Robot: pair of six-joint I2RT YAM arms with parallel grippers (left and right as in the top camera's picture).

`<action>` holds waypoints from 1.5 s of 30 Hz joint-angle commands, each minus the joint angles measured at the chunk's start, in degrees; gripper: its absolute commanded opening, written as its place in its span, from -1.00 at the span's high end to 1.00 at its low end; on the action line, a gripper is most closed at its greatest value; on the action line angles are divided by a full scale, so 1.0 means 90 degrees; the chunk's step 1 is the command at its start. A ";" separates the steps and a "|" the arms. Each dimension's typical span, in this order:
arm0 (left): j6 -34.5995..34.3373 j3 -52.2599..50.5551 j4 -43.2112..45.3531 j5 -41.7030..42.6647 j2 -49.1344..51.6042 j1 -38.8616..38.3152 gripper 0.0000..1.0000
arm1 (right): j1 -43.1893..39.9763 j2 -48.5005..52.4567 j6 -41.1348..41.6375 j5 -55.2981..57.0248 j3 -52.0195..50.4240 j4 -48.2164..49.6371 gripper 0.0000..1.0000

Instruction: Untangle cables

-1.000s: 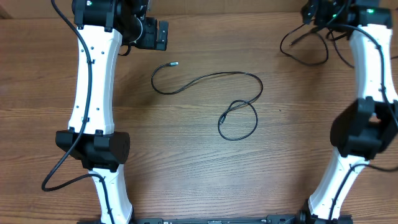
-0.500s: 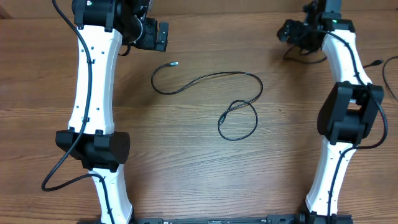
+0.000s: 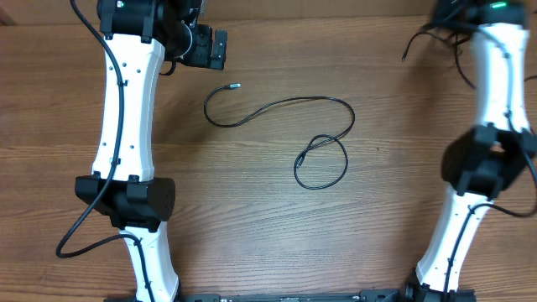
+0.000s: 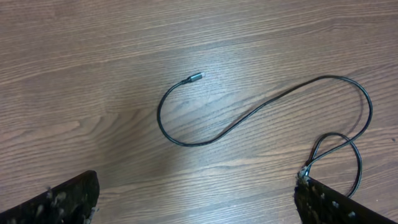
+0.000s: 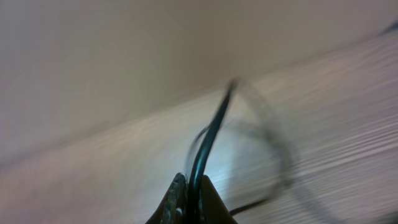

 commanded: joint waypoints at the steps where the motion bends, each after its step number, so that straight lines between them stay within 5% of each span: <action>1: 0.0143 0.0117 0.0063 0.0044 -0.0192 -0.0046 -1.00 | -0.0583 -0.0398 -0.0219 0.0289 0.1566 0.0206 0.92; 7: 0.0143 0.0117 0.0083 0.0044 -0.0192 -0.0046 -1.00 | -0.1416 -0.0406 -0.0845 0.0100 0.2854 0.0804 0.92; 15: 0.0114 0.0117 0.0272 0.0053 -0.0192 -0.0049 -1.00 | -0.2385 -0.0393 -0.0862 -0.0345 0.2409 0.0828 0.93; 36: 0.0075 0.0117 0.0100 0.0386 -0.0192 -0.0049 -1.00 | -0.2941 -0.0379 -0.0833 -0.0471 -0.3738 0.1639 0.92; 45: 0.0100 0.0117 0.0022 0.0384 -0.0192 -0.0049 -1.00 | -0.3164 -0.0376 -0.0833 -0.0391 -0.4588 0.1838 0.88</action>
